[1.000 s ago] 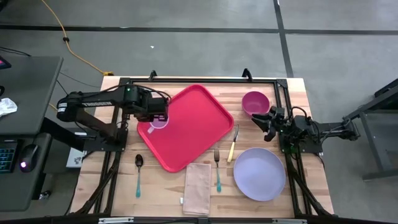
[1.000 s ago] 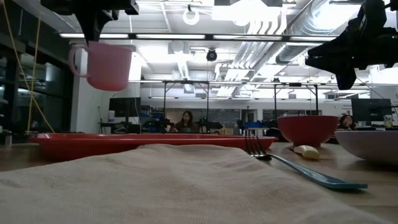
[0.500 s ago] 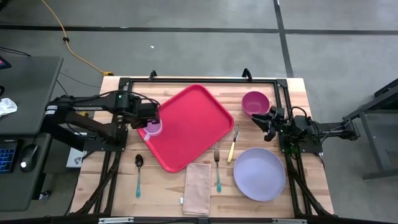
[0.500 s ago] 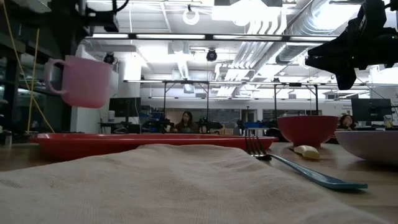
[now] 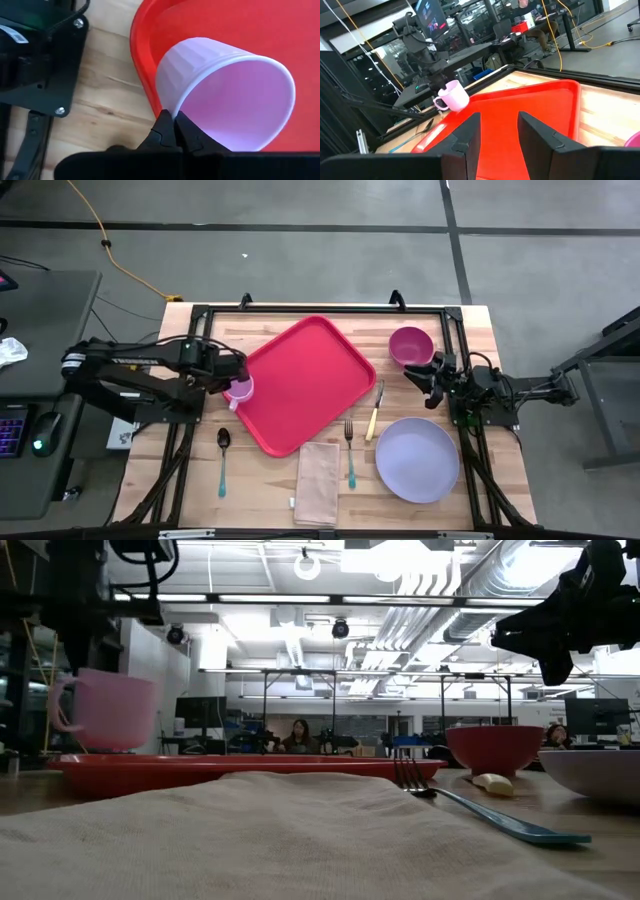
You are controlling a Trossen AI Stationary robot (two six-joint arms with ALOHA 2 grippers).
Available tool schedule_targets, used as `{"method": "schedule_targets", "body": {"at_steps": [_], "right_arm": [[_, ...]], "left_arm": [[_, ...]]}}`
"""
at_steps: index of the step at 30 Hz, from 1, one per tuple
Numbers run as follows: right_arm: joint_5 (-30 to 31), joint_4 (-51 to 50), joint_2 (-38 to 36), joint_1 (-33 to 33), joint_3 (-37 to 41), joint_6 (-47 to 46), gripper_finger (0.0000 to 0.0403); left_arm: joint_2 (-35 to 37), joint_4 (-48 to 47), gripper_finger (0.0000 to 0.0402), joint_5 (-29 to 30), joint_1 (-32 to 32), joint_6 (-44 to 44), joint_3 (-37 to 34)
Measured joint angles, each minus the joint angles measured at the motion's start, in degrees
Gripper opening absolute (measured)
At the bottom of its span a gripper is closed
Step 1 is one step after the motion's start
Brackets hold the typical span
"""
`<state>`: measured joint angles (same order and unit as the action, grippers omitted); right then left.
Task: Set up tray
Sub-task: Put the light pink mug on the red serving tray
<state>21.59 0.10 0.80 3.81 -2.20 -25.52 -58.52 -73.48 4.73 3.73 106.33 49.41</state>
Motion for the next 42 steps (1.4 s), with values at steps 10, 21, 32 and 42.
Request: {"method": "schedule_targets", "body": {"at_steps": [10, 21, 32, 42], "right_arm": [[-0.59, -0.2, 0.0, 0.0, 0.0, 0.0, 0.0108], [-0.92, -0.31, -0.04, -0.02, 0.0, 0.02, 0.0108], [-1.01, -0.36, -0.01, -0.01, 0.0, 0.01, 0.0108], [-1.01, -0.33, 0.0, 0.0, 0.0, 0.0, 0.0108]], "left_arm": [[4.15, 8.75, 0.001, 4.01, 0.05, 4.94, -7.55], [6.57, 6.82, 0.001, 5.16, 0.04, 8.13, -8.46], [7.54, 6.63, 0.001, 5.14, 0.04, 9.92, -8.98], [7.49, 6.92, 0.001, 5.11, 0.04, 11.19, -9.79]]}}
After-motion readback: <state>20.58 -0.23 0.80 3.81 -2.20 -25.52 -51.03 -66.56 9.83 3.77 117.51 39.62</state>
